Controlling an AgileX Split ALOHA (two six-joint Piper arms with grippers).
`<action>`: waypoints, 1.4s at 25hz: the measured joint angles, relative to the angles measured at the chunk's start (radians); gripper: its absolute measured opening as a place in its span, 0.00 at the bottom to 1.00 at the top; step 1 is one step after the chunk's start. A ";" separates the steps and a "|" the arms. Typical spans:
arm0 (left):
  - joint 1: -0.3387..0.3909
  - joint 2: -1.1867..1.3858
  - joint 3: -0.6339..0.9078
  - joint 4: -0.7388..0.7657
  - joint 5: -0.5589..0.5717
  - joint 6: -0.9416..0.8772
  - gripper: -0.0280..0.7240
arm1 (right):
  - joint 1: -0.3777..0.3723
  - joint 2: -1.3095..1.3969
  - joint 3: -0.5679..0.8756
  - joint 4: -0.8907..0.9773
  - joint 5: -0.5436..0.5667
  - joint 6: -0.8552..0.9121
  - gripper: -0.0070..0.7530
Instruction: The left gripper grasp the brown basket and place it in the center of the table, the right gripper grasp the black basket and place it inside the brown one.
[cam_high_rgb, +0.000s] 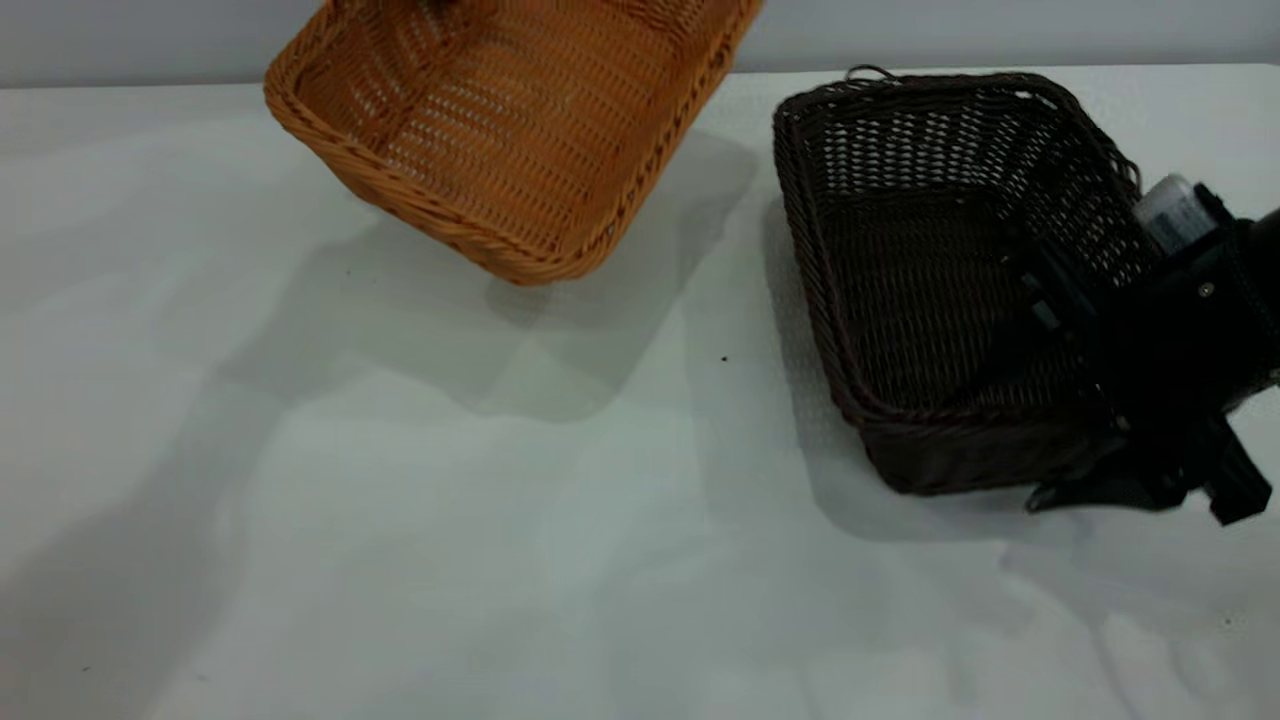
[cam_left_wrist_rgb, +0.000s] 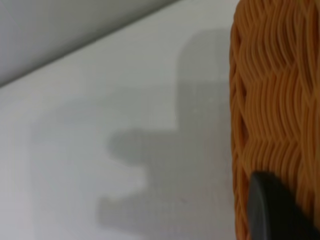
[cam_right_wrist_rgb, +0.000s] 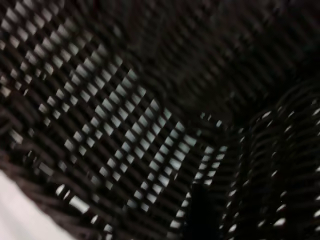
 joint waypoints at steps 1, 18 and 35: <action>-0.006 0.000 0.000 0.001 0.004 0.011 0.14 | 0.000 0.000 -0.006 0.001 -0.022 -0.012 0.55; -0.044 -0.006 0.000 -0.079 0.354 0.606 0.14 | -0.537 -0.071 -0.212 -0.223 0.030 -0.223 0.11; -0.254 0.114 0.000 -0.222 0.313 0.998 0.37 | -0.607 -0.101 -0.405 -0.481 0.311 -0.097 0.11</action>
